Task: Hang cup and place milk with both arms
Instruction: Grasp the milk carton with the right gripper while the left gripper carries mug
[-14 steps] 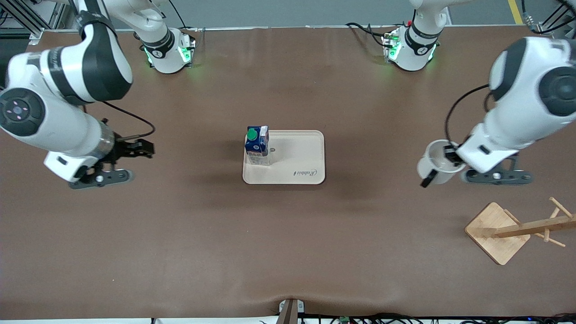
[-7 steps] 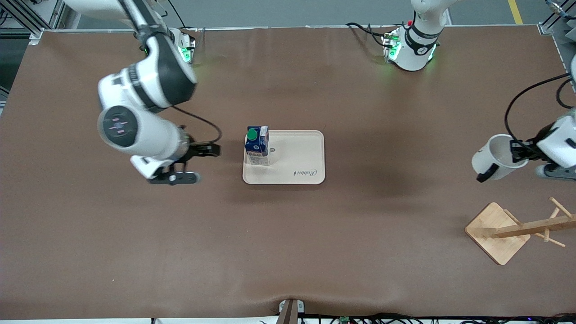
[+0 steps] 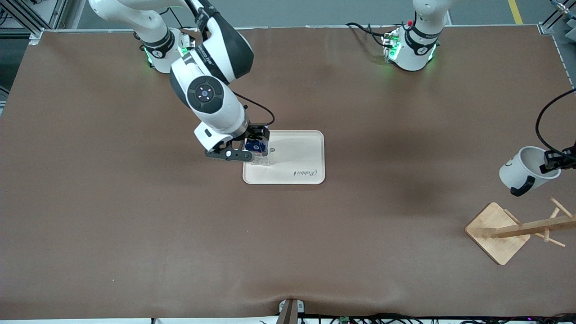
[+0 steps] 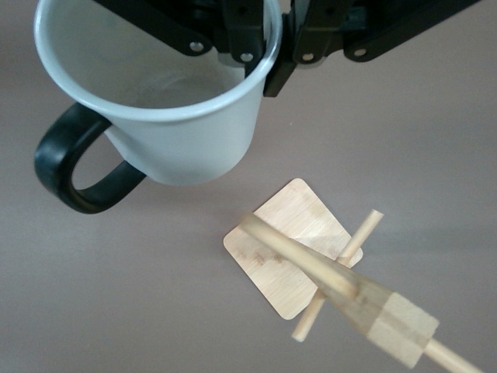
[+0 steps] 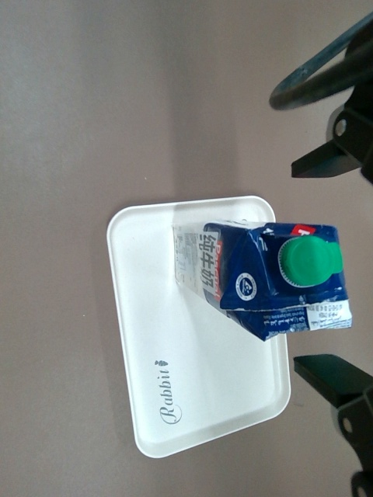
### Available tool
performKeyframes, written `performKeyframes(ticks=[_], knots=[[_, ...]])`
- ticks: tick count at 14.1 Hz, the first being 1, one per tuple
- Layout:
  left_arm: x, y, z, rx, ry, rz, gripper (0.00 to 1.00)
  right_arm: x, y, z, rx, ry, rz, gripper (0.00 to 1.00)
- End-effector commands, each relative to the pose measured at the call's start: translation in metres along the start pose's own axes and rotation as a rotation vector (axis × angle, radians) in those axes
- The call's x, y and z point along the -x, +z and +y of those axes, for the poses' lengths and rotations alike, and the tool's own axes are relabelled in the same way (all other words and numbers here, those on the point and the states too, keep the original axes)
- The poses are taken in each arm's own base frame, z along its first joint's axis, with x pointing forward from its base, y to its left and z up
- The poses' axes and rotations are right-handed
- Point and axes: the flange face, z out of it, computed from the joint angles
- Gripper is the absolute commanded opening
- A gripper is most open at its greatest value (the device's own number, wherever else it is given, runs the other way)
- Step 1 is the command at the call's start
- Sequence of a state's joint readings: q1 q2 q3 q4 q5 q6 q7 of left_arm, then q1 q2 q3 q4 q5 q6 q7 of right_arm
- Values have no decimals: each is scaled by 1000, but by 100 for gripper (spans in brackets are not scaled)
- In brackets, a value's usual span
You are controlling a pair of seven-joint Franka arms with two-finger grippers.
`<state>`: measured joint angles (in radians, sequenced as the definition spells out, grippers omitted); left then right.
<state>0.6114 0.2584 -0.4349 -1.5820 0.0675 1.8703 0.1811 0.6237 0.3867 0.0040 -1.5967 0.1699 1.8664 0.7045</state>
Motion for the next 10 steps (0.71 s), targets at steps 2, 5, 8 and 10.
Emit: performKeyframes(ticks=[2,5,8,10], knots=[[-18,7,-21,47,9,34,0,7,31,-12,-5,22,2,100],[-19,14,-44,61,-6,35,0,8,56,-10,-4,23,15,100],[-20,19,-64,68,29,42,0,9,59,-11,4,38,2,30],[-21,19,-75,73,23,50,0,8,52,-12,-6,60,9,1]])
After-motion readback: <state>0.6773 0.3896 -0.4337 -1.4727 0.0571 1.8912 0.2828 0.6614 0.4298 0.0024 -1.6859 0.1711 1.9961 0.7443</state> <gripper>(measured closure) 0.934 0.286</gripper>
